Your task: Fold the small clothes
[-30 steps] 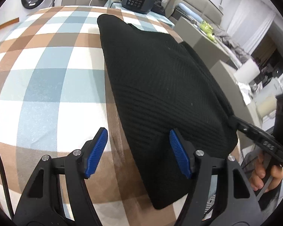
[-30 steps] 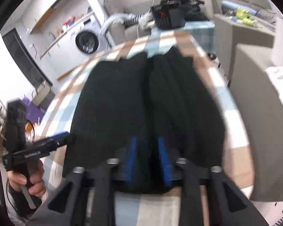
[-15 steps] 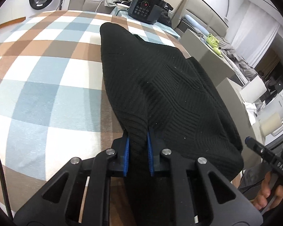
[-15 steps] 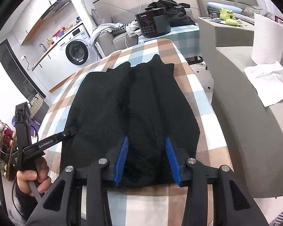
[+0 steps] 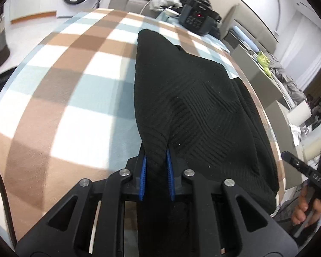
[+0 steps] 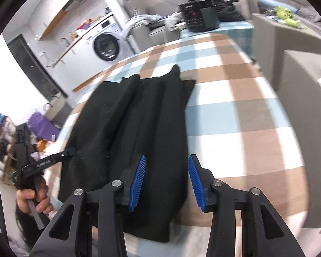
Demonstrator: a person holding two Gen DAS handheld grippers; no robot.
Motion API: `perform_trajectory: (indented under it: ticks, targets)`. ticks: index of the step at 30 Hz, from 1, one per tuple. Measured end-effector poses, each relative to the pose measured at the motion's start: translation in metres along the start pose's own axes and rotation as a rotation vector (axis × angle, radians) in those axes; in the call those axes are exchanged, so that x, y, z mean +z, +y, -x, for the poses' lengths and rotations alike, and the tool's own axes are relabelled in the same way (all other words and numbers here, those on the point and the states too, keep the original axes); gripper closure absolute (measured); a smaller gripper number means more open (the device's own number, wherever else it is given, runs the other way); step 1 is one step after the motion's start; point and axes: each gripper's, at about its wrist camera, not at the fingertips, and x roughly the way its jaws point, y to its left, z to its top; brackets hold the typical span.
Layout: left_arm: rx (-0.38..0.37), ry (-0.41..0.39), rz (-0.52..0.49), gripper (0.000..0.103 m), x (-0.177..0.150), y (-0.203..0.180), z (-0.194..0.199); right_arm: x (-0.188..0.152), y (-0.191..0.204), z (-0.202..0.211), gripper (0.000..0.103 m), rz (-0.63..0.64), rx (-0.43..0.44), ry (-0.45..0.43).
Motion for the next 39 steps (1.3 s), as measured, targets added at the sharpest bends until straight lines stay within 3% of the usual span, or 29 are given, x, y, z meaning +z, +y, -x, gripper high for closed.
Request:
perform_trajectory:
  ticks: [7, 8, 9, 11, 14, 17, 22, 24, 25, 27, 30, 33, 35, 37, 38, 39]
  targets:
    - [0.043, -0.035, -0.004, 0.073, 0.003, 0.005, 0.023, 0.008, 0.02, -0.043, 0.061, 0.007, 0.115, 0.065]
    - [0.039, -0.044, -0.012, 0.071, 0.002, 0.003, 0.026, 0.009, 0.022, -0.049, 0.065, 0.018, 0.113, 0.073]
    - [0.036, -0.049, -0.016, 0.069, 0.002, 0.002, 0.029, 0.009, 0.025, -0.057, 0.08, 0.034, 0.099, 0.083]
    - [0.038, -0.06, -0.022, 0.069, 0.002, -0.003, 0.032, 0.008, 0.031, -0.065, 0.098, 0.06, 0.086, 0.096]
    - [0.035, -0.081, -0.022, 0.069, 0.006, -0.009, 0.039, 0.01, 0.049, -0.035, 0.099, 0.157, 0.067, -0.026]
    - [0.027, -0.095, -0.023, 0.069, 0.006, -0.01, 0.046, 0.012, 0.046, -0.003, 0.099, 0.17, 0.005, -0.12]
    - [0.019, -0.074, -0.046, 0.063, 0.001, -0.018, 0.039, 0.003, 0.008, -0.033, 0.099, 0.086, -0.112, -0.041]
    - [0.026, -0.04, -0.055, 0.063, -0.004, -0.021, 0.031, 0.001, 0.005, -0.044, 0.095, 0.085, -0.165, 0.033]
    - [0.026, -0.031, -0.061, 0.063, -0.007, -0.023, 0.028, -0.001, 0.004, -0.042, 0.093, 0.079, -0.161, 0.023]
    - [0.03, -0.025, -0.07, 0.063, -0.012, -0.025, 0.027, 0.001, 0.006, -0.029, 0.074, 0.078, -0.17, -0.029]
    - [0.031, -0.02, -0.074, 0.063, -0.015, -0.026, 0.026, 0.009, 0.013, -0.014, 0.069, 0.06, -0.072, -0.093]
    - [0.035, -0.022, -0.079, 0.063, -0.015, -0.027, 0.027, 0.019, 0.025, -0.03, 0.069, 0.027, 0.087, -0.041]
    - [0.035, -0.02, -0.083, 0.063, -0.015, -0.027, 0.028, 0.022, 0.035, -0.055, 0.069, 0.02, 0.14, 0.03]
    - [0.034, -0.019, -0.085, 0.063, -0.015, -0.027, 0.028, 0.021, 0.041, -0.083, 0.08, 0.027, 0.146, 0.078]
    - [0.032, -0.018, -0.085, 0.063, -0.016, -0.027, 0.029, 0.022, 0.042, -0.088, 0.097, 0.029, 0.148, 0.085]
    - [0.032, -0.018, -0.085, 0.063, -0.016, -0.027, 0.029, 0.024, 0.046, -0.085, 0.097, 0.053, 0.143, 0.054]
